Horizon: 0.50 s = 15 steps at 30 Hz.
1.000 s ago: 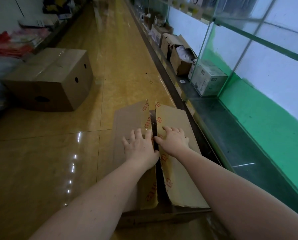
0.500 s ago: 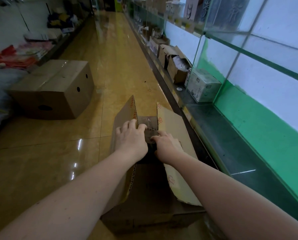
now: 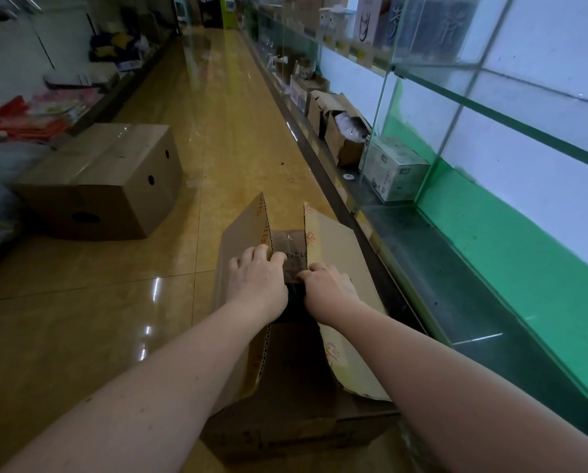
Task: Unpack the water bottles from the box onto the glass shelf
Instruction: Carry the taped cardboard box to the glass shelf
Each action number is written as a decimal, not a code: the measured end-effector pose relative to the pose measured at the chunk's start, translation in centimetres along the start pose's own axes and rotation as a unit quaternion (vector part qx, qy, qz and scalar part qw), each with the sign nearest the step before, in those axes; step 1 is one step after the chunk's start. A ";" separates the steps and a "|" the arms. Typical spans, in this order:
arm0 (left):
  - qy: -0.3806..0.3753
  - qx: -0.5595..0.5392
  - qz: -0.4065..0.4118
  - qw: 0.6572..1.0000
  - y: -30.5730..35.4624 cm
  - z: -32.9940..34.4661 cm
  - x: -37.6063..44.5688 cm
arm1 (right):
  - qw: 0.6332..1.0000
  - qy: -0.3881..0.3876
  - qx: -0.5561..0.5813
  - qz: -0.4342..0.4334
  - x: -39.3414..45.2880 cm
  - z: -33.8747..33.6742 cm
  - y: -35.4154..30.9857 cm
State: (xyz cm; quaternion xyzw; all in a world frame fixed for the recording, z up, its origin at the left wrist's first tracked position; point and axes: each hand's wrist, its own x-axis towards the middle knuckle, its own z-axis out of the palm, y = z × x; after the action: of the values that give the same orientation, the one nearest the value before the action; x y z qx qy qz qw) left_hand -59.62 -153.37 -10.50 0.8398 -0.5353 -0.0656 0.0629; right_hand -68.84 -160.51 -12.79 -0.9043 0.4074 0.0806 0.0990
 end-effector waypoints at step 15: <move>-0.026 0.076 0.068 0.994 -0.3 -0.8 0.5 | 0.992 0.079 0.097 -0.033 1.2 0.6 -2.1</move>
State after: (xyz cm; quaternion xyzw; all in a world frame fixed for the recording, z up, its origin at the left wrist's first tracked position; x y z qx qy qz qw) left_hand -58.98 -153.64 -9.77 0.8018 -0.5960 -0.0419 -0.0102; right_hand -66.51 -159.83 -13.36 -0.9068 0.3898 -0.0340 0.1567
